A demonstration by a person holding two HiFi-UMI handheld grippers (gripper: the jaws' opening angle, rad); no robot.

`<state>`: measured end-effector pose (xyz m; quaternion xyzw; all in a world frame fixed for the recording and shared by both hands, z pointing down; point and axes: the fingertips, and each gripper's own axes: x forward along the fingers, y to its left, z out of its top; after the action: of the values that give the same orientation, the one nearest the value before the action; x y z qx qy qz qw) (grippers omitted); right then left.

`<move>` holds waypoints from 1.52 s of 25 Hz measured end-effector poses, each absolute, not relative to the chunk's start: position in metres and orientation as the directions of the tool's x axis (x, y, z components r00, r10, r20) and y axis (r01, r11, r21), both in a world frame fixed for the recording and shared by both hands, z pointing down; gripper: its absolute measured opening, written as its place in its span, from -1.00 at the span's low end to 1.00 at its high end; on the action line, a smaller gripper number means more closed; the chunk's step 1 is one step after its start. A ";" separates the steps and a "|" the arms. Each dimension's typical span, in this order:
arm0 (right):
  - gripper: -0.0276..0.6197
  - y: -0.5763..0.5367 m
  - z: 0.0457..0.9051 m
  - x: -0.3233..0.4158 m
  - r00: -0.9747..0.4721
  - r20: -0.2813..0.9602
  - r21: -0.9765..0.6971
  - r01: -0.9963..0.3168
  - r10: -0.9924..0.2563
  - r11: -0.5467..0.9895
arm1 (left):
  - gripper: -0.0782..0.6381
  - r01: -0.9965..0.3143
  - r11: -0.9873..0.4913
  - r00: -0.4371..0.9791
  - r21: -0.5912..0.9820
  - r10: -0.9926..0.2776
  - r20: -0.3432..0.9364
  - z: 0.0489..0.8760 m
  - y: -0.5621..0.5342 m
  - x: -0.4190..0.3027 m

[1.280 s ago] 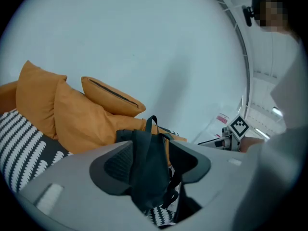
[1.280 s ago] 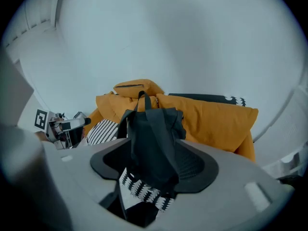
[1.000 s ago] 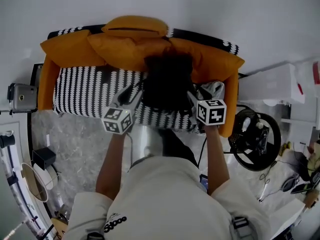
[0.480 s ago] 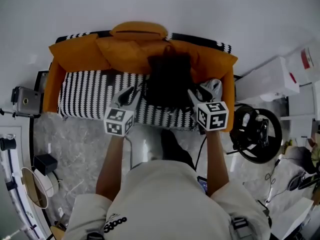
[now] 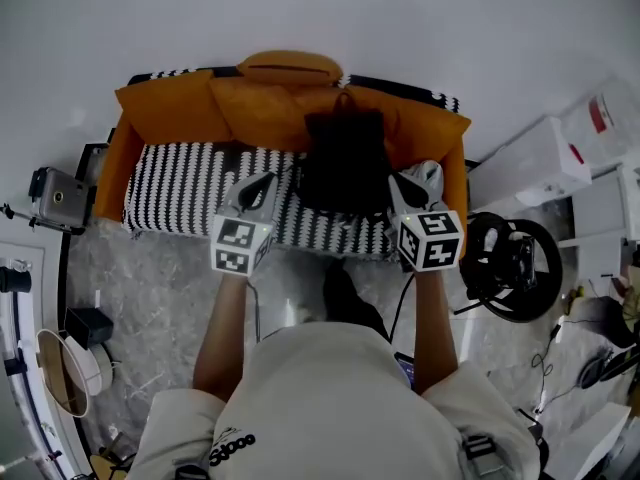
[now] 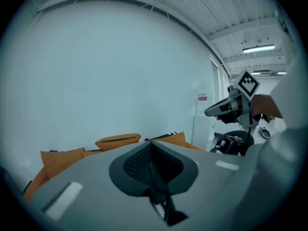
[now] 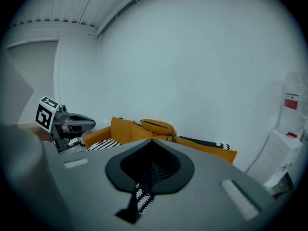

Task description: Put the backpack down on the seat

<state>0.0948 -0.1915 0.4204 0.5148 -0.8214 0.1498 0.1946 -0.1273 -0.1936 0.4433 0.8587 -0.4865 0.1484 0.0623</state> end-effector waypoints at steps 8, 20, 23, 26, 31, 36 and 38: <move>-0.90 -0.138 0.380 0.077 -0.421 0.390 -0.001 -0.890 -0.819 0.457 | -0.76 -0.831 -0.554 0.530 -0.052 -0.817 0.228 0.401 -0.141 -0.120; -0.90 -0.058 0.320 0.058 -0.487 0.278 0.068 -0.850 -0.828 0.523 | -0.76 -0.811 -0.583 0.577 -0.048 -0.810 0.106 0.341 -0.063 -0.105; -0.90 -0.043 0.309 0.056 -0.500 0.253 0.083 -0.842 -0.828 0.533 | -0.76 -0.807 -0.586 0.580 -0.071 -0.809 0.094 0.333 -0.049 -0.101; -0.90 -0.030 0.301 0.056 -0.509 0.235 0.090 -0.837 -0.828 0.540 | -0.76 -0.803 -0.587 0.581 -0.105 -0.810 0.082 0.324 -0.036 -0.097; -0.91 -0.016 0.289 0.059 -0.513 0.212 0.107 -0.834 -0.832 0.541 | -0.76 -0.804 -0.579 0.578 -0.135 -0.815 0.046 0.300 -0.018 -0.092; -0.91 0.000 0.283 0.058 -0.523 0.196 0.120 -0.827 -0.830 0.549 | -0.76 -0.806 -0.574 0.576 -0.142 -0.817 0.029 0.292 -0.002 -0.088; -0.91 0.006 0.280 0.057 -0.530 0.190 0.128 -0.821 -0.826 0.556 | -0.76 -0.806 -0.573 0.576 -0.148 -0.817 0.024 0.290 0.003 -0.085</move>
<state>0.0574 0.0060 0.2799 0.4709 -0.8746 -0.0111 0.1149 -0.0851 0.0034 0.2902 0.8856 -0.4583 0.0449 -0.0605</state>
